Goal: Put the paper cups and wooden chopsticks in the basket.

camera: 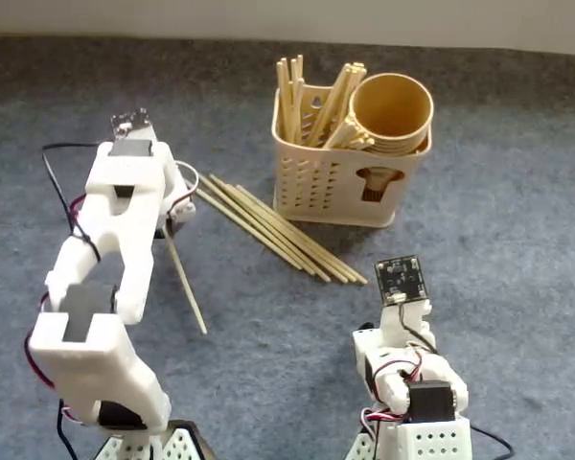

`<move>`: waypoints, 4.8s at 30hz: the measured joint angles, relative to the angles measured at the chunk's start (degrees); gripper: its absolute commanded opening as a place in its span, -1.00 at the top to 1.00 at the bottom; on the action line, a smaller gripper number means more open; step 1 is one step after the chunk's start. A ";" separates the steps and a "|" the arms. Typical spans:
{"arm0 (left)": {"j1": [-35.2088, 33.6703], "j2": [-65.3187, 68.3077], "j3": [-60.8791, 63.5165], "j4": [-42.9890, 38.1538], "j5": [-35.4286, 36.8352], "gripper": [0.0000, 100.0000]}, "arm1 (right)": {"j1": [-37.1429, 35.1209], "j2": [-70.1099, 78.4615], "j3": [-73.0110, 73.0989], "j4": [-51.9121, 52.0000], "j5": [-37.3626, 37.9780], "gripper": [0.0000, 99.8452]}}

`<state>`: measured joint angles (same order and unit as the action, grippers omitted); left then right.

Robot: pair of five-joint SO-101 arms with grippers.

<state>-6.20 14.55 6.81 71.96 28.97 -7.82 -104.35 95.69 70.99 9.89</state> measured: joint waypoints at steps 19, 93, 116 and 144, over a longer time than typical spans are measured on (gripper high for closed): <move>2.29 -24.00 -2.29 -2.81 0.00 0.99 | 0.00 0.00 0.00 0.00 0.00 0.76; 32.97 -36.92 19.87 -72.62 -35.43 0.91 | 0.00 0.00 0.00 0.00 0.00 0.76; 32.88 -38.77 18.37 -60.84 -35.43 0.83 | 0.00 0.00 0.00 0.00 0.00 0.76; 28.75 -55.65 8.70 -37.89 -29.71 0.83 | 0.00 0.00 0.00 0.00 0.00 0.76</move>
<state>22.55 -41.10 15.52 34.07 -0.75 -7.82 -104.35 95.69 70.99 9.89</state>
